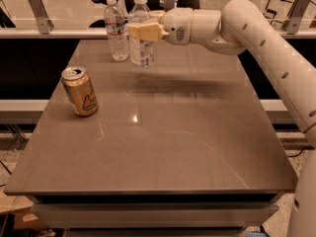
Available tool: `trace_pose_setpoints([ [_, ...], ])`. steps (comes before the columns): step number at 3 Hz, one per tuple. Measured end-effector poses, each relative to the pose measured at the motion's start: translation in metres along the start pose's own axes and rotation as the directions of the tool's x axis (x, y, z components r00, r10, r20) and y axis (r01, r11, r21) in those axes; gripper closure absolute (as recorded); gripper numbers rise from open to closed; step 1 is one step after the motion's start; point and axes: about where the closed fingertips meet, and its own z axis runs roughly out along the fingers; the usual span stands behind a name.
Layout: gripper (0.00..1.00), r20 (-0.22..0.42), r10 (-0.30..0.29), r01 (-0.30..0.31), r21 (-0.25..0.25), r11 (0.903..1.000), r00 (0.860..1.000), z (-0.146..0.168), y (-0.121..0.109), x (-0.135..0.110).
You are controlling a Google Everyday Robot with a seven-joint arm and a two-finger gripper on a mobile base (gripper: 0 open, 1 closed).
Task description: Move blue plastic bottle near water bottle
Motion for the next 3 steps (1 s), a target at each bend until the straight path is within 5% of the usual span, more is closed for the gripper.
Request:
trace_pose_setpoints([
  [3, 1.00, -0.008, -0.007, 0.007, -0.064, 0.9979, 1.000, 0.032, -0.006, 0.028],
])
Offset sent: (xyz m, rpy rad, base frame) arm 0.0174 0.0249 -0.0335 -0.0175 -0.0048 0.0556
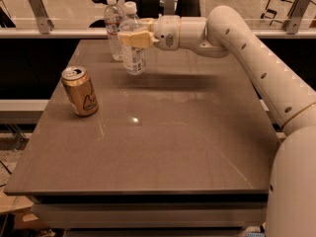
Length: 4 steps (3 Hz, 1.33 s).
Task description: Move blue plastic bottle near water bottle
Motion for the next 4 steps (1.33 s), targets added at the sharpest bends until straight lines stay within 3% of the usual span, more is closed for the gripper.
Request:
trace_pose_setpoints([
  [2, 1.00, -0.007, 0.017, -0.018, -0.027, 0.9995, 1.000, 0.009, -0.005, 0.010],
  [4, 1.00, -0.062, 0.038, -0.041, -0.053, 0.9977, 0.997, 0.017, -0.010, 0.024],
])
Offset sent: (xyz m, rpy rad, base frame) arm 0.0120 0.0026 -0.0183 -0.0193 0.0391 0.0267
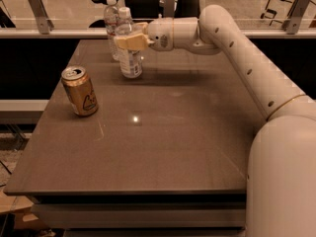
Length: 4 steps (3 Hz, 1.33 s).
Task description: Move blue plastic bottle near water bottle
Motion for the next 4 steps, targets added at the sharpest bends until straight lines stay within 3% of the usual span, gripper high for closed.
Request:
trace_pose_setpoints([
  [1, 0.81, 0.001, 0.000, 0.000, -0.005, 1.0000, 1.000, 0.0031, 0.0013, -0.0003],
  [4, 0.12, 0.001, 0.001, -0.001, -0.021, 0.9998, 1.000, 0.0126, 0.0049, -0.0005],
])
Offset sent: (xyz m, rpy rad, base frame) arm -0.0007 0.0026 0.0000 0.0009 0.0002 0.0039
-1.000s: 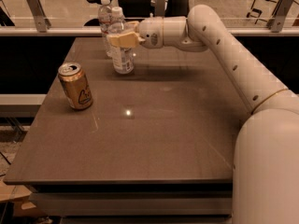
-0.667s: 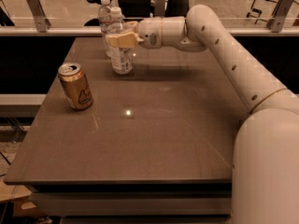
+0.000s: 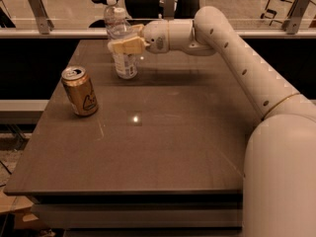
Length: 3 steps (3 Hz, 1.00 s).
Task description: Move blue plastic bottle near water bottle
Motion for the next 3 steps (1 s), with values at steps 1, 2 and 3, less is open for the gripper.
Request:
trace_pose_setpoints([
  [1, 0.00, 0.000, 0.000, 0.000, -0.007, 1.0000, 1.000, 0.004, 0.001, 0.000],
  [2, 0.00, 0.000, 0.000, 0.000, -0.007, 1.0000, 1.000, 0.004, 0.002, 0.000],
  [3, 0.00, -0.030, -0.010, 0.009, -0.010, 0.9999, 1.000, 0.005, 0.005, -0.011],
])
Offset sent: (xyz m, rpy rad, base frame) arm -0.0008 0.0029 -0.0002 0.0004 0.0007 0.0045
